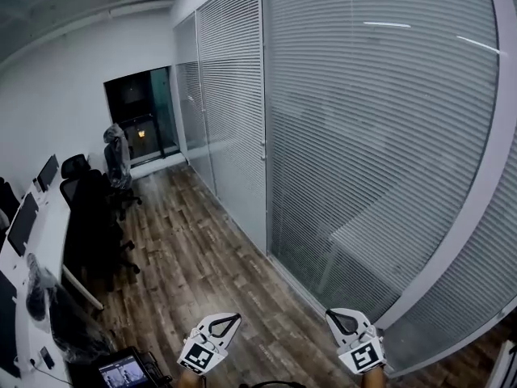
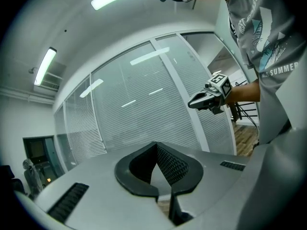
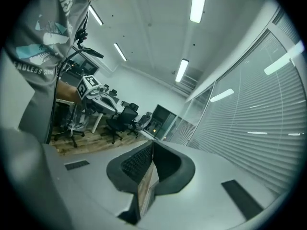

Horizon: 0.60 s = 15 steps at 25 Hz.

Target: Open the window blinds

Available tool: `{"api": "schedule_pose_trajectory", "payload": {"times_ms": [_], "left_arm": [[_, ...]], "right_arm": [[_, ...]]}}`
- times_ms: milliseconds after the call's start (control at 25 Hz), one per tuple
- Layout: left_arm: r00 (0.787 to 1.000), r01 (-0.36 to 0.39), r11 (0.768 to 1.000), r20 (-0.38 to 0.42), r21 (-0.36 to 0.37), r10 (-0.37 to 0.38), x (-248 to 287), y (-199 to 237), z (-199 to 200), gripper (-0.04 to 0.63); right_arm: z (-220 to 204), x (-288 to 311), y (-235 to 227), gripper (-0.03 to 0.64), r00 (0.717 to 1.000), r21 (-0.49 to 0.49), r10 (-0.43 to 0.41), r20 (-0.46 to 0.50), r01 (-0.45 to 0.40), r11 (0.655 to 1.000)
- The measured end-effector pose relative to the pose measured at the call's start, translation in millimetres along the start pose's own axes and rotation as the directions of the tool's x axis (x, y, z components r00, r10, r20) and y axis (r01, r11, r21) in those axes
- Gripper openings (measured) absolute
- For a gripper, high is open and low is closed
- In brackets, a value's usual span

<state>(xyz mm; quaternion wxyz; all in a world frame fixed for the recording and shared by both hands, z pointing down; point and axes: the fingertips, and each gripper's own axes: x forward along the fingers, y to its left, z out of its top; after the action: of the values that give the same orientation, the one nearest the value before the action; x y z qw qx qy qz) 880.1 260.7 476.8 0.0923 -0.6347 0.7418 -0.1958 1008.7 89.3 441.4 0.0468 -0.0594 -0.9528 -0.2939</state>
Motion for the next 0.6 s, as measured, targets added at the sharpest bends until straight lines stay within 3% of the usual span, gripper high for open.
{"api": "schedule_pose_trajectory", "payload": {"times_ms": [160,360,600], "left_arm": [[1.000,0.011,1.000,0.009,0.018,-0.012,18.5,78.1,-27.7,-0.005],[0.999,-0.019,1.000,0.027,-0.014,0.019,31.5,145.9,-61.0,-0.005],[0.999,-0.043,0.999,-0.004,-0.024,0.043,72.0,221.9,-103.5,-0.005]], "right_arm": [[19.4,76.6,-28.4,0.003,0.999,-0.012,-0.051,0.006,0.051,0.999],[7.2,150.6,-38.8,0.003,1.000,-0.014,-0.028,-0.013,0.028,1.000],[-20.0,255.9,-77.8,0.003,1.000,-0.022,-0.005,-0.007,0.005,1.000]]}}
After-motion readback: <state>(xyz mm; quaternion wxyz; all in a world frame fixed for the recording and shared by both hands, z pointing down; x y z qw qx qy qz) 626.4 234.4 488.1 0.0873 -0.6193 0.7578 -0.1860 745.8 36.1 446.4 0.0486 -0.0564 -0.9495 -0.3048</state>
